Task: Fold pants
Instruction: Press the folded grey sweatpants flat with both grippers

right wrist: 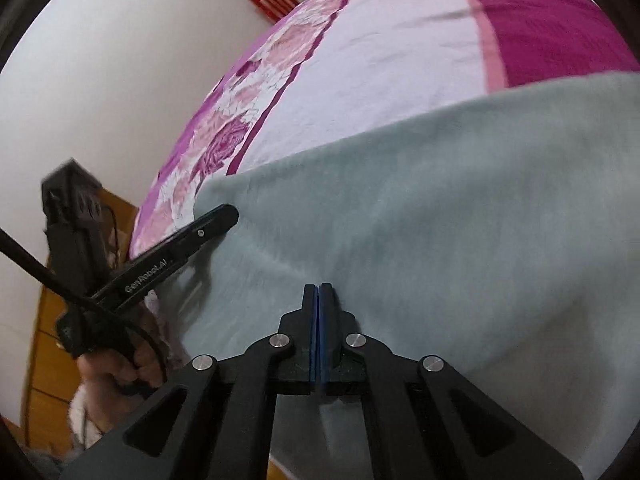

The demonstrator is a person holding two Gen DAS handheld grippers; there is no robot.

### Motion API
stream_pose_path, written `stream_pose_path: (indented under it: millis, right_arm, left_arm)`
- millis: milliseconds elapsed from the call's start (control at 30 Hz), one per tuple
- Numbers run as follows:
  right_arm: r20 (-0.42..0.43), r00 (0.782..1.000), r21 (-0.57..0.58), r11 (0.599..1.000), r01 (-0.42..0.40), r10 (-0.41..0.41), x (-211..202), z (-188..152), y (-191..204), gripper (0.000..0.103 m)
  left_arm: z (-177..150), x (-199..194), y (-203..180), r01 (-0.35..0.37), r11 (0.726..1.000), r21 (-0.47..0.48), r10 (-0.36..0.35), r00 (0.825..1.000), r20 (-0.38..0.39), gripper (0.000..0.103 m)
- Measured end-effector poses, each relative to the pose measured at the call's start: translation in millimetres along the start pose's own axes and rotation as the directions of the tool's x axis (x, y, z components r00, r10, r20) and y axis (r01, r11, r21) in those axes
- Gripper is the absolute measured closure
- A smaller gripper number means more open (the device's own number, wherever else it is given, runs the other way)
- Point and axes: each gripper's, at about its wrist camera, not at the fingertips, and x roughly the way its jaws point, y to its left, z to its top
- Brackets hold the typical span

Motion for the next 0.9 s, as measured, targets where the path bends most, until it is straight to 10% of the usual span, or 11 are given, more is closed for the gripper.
stream_pose_path:
  millis: [233,700,900]
  right_arm:
    - [0.084,0.996,-0.012,1.000,0.018,-0.017,-8,15,8,0.103]
    - [0.162,0.967,0.238,0.959,0.155,-0.197,-139,-44,-108,0.103]
    - [0.199,0.965,0.226,0.966,0.125,-0.171,-155,-32,-105,0.100]
  left_arm:
    - [-8,-11,-37,0.005,0.993,0.120,-0.010,0.999,0.044,0.096]
    - [-14,-3,-44,-0.095,0.986,0.135,0.092,0.995,0.027,0.094]
    - [-28,-34,-79,0.091,0.986,0.140,-0.097,0.994,0.040,0.092]
